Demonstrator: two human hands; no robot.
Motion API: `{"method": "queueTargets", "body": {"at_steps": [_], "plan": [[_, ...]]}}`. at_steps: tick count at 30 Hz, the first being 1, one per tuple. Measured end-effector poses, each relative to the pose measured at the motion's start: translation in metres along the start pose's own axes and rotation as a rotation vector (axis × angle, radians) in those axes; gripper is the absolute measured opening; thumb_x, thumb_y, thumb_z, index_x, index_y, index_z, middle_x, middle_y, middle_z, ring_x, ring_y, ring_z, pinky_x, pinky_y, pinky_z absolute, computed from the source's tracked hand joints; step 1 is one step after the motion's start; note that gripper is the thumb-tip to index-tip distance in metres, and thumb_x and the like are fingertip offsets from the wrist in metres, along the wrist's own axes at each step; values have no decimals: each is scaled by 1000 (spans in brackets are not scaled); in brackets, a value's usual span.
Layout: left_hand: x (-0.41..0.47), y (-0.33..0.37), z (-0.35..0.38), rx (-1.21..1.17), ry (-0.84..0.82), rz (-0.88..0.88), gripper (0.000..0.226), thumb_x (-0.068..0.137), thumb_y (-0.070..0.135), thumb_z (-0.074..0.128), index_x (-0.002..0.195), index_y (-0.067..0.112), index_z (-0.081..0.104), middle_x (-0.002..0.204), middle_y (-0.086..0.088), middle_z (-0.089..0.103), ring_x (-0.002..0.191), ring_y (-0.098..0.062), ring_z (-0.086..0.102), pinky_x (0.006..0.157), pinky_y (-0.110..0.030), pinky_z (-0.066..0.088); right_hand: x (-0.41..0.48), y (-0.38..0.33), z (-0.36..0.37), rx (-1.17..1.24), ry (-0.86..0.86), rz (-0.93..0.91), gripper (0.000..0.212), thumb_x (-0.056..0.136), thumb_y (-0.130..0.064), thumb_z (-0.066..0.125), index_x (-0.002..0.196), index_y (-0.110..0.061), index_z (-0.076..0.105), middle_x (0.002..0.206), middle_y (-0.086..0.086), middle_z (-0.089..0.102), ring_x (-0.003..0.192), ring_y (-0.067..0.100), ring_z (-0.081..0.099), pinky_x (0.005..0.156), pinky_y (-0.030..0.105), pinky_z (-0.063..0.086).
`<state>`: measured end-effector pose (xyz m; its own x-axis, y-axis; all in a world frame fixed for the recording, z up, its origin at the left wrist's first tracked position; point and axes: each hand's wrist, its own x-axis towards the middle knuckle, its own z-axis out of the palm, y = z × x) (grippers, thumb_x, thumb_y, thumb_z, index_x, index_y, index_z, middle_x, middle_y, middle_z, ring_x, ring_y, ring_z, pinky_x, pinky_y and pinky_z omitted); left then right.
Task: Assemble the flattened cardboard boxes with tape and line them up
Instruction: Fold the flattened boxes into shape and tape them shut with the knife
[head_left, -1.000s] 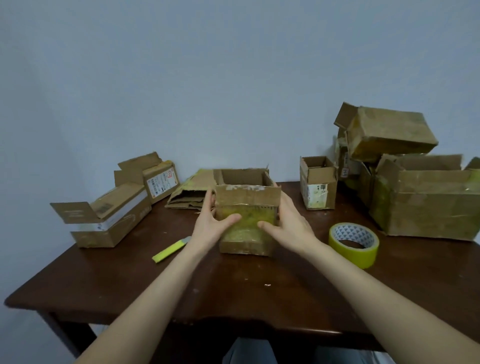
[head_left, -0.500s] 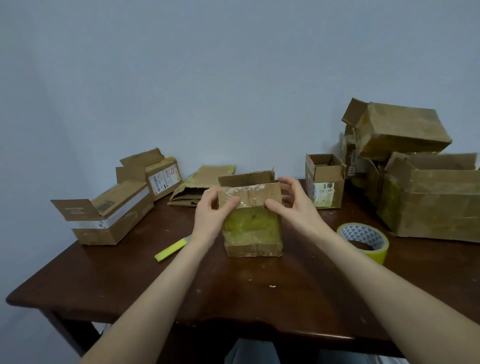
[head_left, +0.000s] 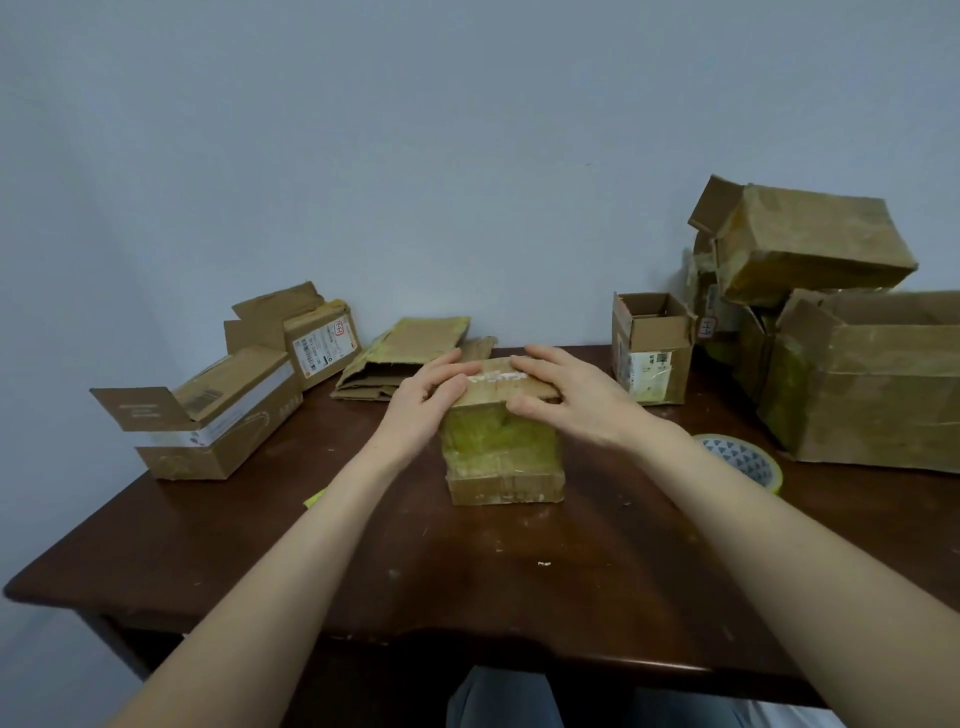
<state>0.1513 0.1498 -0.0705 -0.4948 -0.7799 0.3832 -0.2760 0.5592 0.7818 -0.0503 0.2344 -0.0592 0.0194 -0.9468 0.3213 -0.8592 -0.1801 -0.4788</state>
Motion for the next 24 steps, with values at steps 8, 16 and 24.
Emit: {"method": "queueTargets", "body": {"at_steps": [8,16,24], "plan": [[6,13,-1,270,-48,9,36,102,18,37,130,25,58,154,-1,32,142,-13,27,115,-30,21,6,-8,3,41,-34,46,62,87,-53,59,143,-34,42,150,-3,28,136,19,36,111,41,34],[2,25,12,651,-133,130,49,103,36,32,147,14,33,157,2,24,145,-10,16,115,-22,8,6,-20,0,-251,-118,30,65,95,-51,46,151,-25,26,159,8,18,146,30,12,118,43,18],[2,25,-1,688,-273,186,56,99,43,39,149,23,26,158,4,17,146,-10,10,117,-24,6,8,-30,-2,-418,-153,-25,70,97,-50,41,154,-17,18,161,3,14,149,22,-1,119,36,8]]}}
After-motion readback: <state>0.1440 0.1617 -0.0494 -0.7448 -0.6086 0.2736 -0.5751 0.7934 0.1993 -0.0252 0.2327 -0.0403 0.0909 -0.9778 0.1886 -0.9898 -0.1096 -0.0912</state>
